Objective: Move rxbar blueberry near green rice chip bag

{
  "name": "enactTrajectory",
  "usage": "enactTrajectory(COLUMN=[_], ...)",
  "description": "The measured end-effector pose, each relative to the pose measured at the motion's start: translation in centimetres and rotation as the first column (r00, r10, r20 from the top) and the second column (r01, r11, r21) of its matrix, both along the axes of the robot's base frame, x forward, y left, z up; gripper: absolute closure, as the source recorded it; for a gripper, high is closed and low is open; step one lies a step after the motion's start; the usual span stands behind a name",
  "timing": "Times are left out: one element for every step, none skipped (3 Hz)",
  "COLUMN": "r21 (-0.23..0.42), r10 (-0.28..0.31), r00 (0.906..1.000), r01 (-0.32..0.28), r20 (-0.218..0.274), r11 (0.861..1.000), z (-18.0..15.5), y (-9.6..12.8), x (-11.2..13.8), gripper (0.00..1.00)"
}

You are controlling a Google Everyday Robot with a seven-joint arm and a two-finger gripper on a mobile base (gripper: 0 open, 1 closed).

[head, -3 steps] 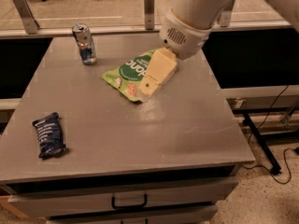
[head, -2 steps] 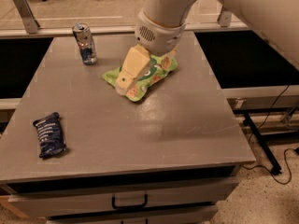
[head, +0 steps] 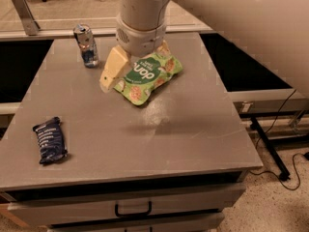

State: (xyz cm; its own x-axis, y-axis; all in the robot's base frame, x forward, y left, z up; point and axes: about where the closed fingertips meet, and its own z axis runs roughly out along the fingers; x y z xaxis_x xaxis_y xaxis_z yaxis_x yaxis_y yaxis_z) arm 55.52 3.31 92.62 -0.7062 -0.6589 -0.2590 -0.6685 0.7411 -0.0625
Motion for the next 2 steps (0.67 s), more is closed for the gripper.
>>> enactTrajectory(r21=[0.03, 0.008], r10=[0.03, -0.003], r00=[0.9988, 0.9931], r01=[-0.029, 0.004], r20=[-0.039, -0.117], r11=[0.999, 1.0], z=[0.2, 0.3], y=[0.8, 2.6], x=[-0.1, -0.3], gripper=[0.0, 0.0])
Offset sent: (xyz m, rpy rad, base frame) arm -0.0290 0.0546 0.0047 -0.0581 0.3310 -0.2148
